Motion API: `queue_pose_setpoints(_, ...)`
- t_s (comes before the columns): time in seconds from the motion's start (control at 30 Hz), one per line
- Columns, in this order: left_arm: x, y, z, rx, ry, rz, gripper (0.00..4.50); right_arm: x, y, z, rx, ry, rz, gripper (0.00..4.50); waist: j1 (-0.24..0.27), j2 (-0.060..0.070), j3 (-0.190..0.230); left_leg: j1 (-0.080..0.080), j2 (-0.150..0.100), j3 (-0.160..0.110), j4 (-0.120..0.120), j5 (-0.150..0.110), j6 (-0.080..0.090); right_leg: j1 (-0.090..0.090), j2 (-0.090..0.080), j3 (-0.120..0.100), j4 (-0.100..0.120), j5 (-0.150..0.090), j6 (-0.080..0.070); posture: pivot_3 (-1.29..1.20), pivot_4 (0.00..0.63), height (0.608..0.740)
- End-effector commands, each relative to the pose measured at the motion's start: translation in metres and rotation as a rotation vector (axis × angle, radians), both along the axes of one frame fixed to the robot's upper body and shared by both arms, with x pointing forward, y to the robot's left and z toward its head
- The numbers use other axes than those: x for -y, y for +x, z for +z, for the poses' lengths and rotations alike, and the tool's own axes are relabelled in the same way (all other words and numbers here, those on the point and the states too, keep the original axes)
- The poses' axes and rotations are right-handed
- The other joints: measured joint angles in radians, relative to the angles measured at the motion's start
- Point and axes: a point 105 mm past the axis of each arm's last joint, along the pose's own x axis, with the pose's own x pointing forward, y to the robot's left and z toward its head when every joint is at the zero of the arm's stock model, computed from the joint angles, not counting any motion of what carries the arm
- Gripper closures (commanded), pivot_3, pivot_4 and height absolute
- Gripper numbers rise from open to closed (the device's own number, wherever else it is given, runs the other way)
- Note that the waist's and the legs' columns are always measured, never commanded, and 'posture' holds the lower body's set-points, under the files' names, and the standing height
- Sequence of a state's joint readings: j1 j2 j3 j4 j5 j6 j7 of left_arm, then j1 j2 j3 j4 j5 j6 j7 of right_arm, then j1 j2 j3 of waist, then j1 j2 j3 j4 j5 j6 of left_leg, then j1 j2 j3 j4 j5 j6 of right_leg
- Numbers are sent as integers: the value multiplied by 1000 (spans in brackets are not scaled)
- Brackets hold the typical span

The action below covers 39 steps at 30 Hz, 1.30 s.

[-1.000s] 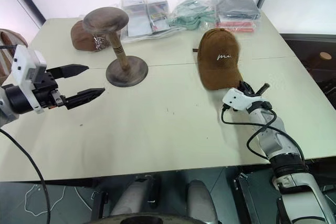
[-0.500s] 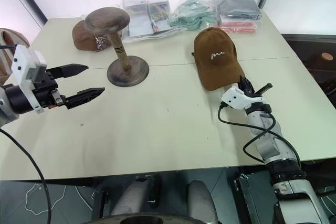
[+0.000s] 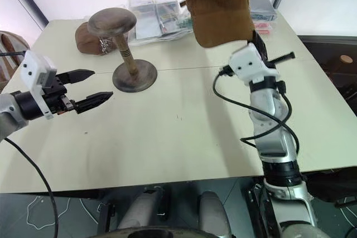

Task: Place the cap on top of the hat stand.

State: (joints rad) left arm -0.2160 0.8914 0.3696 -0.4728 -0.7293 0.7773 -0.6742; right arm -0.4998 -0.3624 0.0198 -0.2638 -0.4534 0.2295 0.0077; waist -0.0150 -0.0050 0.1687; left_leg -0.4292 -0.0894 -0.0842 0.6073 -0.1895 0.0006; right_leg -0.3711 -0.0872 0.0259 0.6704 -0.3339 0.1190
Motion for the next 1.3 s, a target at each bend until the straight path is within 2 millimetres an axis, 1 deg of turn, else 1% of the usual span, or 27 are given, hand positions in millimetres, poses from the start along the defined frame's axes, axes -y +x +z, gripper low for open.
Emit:
queue_pose_setpoints(0.03,-7,4,5,56,6,63,0,-27,-5,17,66,17,63,4454,0,0,0,0,0,0,0,0,0,0,0,0,0,0,0,0,150,740)
queue_pose_setpoints(0.2,-10,9,4,76,-11,113,0,-57,-2,17,71,49,141,4454,3,0,0,0,0,0,-1,1,-2,0,0,0,0,0,0,0,150,740)
queue_pose_setpoints(0.33,-10,10,1,76,-15,119,0,-76,-8,20,88,59,211,4454,0,0,0,0,0,0,-1,1,-2,-1,0,0,0,0,0,0,150,740)
queue_pose_setpoints(0.6,-4,16,-2,85,-30,116,0,-101,-13,25,119,66,289,4454,0,0,0,0,0,0,-2,2,-4,-1,0,0,0,0,0,0,150,740)
queue_pose_setpoints(0.83,-1,19,-6,88,-33,112,0,-121,-13,26,129,79,332,4454,-3,0,0,0,0,0,-3,3,-5,-2,1,-1,0,1,-1,0,150,740)
queue_pose_setpoints(0.97,-3,18,-10,83,-31,128,0,-145,-12,16,106,83,381,4454,-4,0,0,0,0,0,-4,3,-5,-3,1,-1,0,1,-1,0,150,740)
queue_pose_setpoints(1.07,-5,18,-12,81,-25,142,0,-152,-10,10,94,86,393,4454,-5,0,0,0,0,0,-6,4,-6,-3,1,0,0,1,-1,0,150,740)
queue_pose_setpoints(1.3,-24,13,-8,101,0,225,0,-174,-11,2,80,100,434,4454,-5,0,0,1,0,-1,-11,6,-10,-5,2,0,0,1,-2,0,150,740)
